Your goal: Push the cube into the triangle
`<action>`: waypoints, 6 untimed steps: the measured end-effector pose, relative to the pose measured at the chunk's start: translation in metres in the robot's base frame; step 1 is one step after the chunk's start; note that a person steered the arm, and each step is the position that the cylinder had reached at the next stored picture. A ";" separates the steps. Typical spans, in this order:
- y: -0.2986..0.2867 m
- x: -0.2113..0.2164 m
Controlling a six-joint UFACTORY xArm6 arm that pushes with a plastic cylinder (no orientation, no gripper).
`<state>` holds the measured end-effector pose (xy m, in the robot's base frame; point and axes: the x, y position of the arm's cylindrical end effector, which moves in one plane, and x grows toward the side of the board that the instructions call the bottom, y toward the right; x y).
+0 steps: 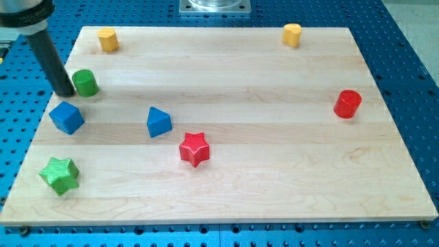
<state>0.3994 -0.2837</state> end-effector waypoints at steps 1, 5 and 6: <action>-0.007 0.057; 0.097 0.059; 0.146 0.028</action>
